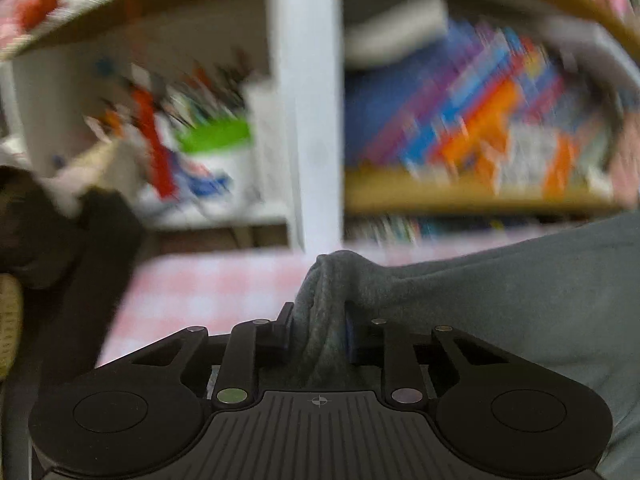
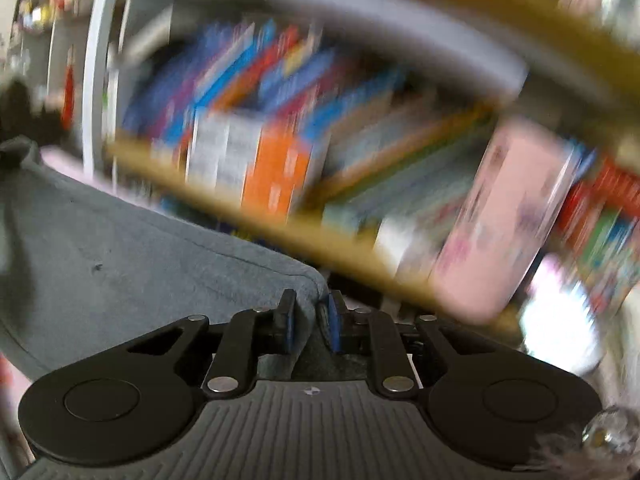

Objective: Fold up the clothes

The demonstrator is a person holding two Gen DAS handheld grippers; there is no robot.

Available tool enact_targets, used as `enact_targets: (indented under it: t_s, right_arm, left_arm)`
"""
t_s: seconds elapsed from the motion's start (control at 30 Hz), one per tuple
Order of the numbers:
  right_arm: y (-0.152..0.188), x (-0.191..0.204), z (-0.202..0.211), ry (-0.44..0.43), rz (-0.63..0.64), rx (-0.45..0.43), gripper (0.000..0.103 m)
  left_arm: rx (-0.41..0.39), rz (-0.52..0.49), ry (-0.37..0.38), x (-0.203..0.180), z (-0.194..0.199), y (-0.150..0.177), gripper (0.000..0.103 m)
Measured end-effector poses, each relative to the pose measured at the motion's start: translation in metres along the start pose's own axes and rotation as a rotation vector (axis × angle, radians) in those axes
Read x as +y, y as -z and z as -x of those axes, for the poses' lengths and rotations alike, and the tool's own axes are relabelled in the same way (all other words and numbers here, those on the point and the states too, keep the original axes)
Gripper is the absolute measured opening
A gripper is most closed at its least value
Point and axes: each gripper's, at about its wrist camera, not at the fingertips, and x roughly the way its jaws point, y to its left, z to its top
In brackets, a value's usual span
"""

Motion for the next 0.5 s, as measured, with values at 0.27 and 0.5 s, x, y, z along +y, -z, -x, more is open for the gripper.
enact_targets:
  t_s: [0.27, 0.5]
  right_arm:
    - [0.018, 0.016, 0.090, 0.018, 0.054, -0.135, 0.015]
    - [0.059, 0.033, 0.181, -0.054, 0.055, -0.102, 0.015]
  left_arm:
    - [-0.156, -0.017, 0.040, -0.008, 0.088, 0.026, 0.023]
    - [-0.122, -0.001, 0.072, -0.014, 0.129, 0.071, 0.023]
